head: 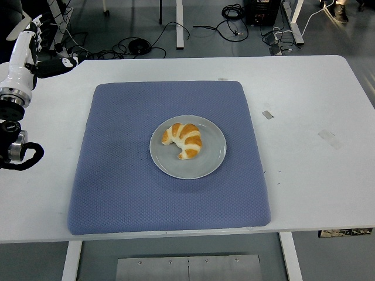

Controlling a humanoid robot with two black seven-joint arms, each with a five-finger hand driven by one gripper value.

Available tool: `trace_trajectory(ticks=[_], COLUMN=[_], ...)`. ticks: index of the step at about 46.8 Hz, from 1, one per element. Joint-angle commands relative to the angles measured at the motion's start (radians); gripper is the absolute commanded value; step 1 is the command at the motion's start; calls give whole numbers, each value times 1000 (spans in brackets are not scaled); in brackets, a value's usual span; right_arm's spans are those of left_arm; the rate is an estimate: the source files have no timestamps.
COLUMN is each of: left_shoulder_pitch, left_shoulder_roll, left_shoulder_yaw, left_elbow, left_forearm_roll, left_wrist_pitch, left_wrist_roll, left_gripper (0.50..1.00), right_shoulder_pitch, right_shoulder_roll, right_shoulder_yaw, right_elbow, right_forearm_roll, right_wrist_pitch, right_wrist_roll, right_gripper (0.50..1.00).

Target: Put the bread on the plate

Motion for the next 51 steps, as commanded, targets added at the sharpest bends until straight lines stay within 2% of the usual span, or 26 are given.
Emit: trace_trajectory(ticks=[1, 51], left_shoulder_pitch=[0, -3], left_shoulder_roll=[-2, -11], left_shoulder_yaw=[1, 0], left_elbow=[0, -2], left_forearm_roll=[0, -2], left_wrist_pitch=[0, 0], left_wrist_roll=[-1, 2], left_gripper=[978, 981], right_shoulder_pitch=[0, 0], right_shoulder_roll=[0, 0], right_shoulder_yaw=[0, 0], right_elbow=[0, 0], right_forearm_roll=[0, 0], right_wrist_pitch=[0, 0], right_wrist_roll=[0, 0], right_gripper=[1000, 1000])
